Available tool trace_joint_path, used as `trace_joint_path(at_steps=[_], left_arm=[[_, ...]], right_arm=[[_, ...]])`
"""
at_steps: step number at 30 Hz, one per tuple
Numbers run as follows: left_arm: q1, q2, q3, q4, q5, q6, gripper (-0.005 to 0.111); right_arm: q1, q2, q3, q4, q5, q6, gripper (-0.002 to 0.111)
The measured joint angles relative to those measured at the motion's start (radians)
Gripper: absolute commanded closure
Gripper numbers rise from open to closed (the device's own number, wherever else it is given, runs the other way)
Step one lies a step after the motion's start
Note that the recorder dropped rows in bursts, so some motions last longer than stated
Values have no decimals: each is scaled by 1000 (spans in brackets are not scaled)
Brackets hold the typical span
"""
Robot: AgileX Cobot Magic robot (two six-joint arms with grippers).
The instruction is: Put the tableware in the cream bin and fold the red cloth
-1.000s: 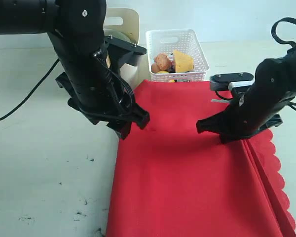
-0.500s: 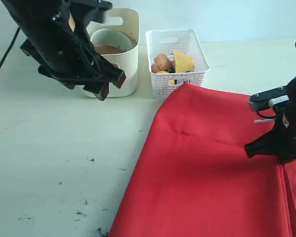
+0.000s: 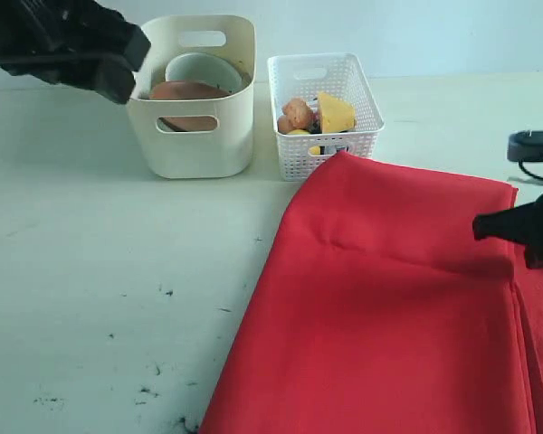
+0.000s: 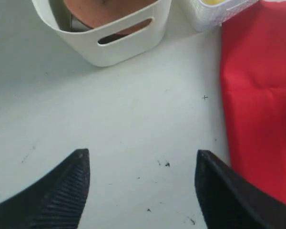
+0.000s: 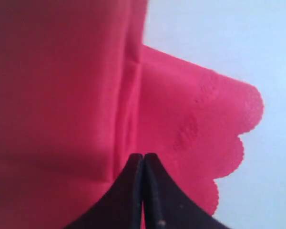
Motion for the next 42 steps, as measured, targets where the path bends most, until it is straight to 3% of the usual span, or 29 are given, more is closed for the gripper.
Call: trace_joint_path(at_steps=[5, 6, 10, 14, 18, 25, 33, 42], left_arm=[[2, -92, 0, 47, 19, -12, 45], [2, -128, 0, 67, 22, -24, 45], [2, -262, 0, 113, 23, -78, 45], [2, -410, 0, 139, 26, -108, 45], [2, -557, 0, 157, 70, -114, 45], [2, -719, 0, 216, 142, -115, 45], [2, -801, 0, 242, 152, -131, 45], [2, -820, 0, 246, 156, -133, 45]], right_arm=[[0, -145, 2, 331, 42, -322, 108], [20, -162, 2, 449, 62, -440, 108], [170, -137, 2, 534, 71, -524, 108], [256, -45, 2, 540, 39, -508, 108], [266, 79, 2, 478, 27, -427, 108], [272, 148, -16, 130, 31, -79, 108], [155, 197, -50, -3, 9, 13, 108], [-73, 241, -70, -105, -116, 21, 108]])
